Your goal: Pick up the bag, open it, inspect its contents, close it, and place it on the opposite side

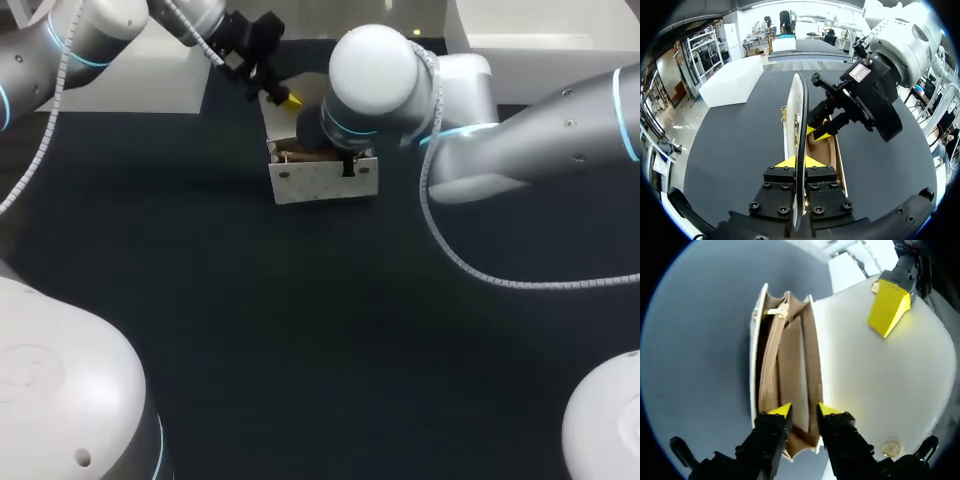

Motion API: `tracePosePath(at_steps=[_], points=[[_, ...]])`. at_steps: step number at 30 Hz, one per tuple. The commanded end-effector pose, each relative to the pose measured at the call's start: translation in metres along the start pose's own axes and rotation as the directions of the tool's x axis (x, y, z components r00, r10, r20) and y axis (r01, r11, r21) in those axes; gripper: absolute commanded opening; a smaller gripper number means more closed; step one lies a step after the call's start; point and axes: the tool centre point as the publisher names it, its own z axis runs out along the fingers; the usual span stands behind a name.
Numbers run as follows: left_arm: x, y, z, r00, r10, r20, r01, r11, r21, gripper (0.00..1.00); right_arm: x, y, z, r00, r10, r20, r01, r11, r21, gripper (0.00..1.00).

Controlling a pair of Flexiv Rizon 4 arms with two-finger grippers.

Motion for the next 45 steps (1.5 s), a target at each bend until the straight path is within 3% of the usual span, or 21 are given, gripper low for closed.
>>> tracePosePath(at_steps=[1, 11, 18, 21, 34, 45], points=[[0.001, 0.004, 0.008, 1.000, 0.005, 0.009, -0.005, 1.000, 0.006, 0.00, 0.004, -0.002, -0.022, 0.999, -0.001, 0.054, 0.001, 1.000, 0.004, 0.33], [-0.014, 0.020, 0.027, 0.997, 0.009, 0.080, -0.009, 1.000, 0.001, 0.00, 0.002, -0.001, -0.039, 0.994, 0.002, 0.108, -0.004, 1.000, 0.021, 0.30], [-0.027, 0.030, 0.039, 0.986, 0.017, 0.168, -0.017, 1.000, -0.002, 0.00, 0.008, 0.004, -0.042, 0.994, -0.003, 0.113, 0.001, 1.000, 0.022, 0.12], [-0.036, 0.034, 0.044, 0.974, 0.032, 0.224, -0.036, 0.999, 0.017, 0.00, 0.014, 0.005, -0.041, 0.993, 0.001, 0.116, -0.005, 1.000, 0.031, 0.00], [-0.061, 0.052, 0.069, 0.930, 0.120, 0.347, -0.132, 0.991, 0.010, 0.00, 0.045, 0.003, -0.022, 0.990, 0.106, 0.089, -0.106, 0.994, -0.008, 0.00], [-0.061, 0.052, 0.069, 0.930, 0.120, 0.347, -0.132, 0.991, 0.010, 0.00, 0.045, 0.003, -0.022, 0.990, 0.106, 0.089, -0.106, 0.994, -0.008, 0.00]])
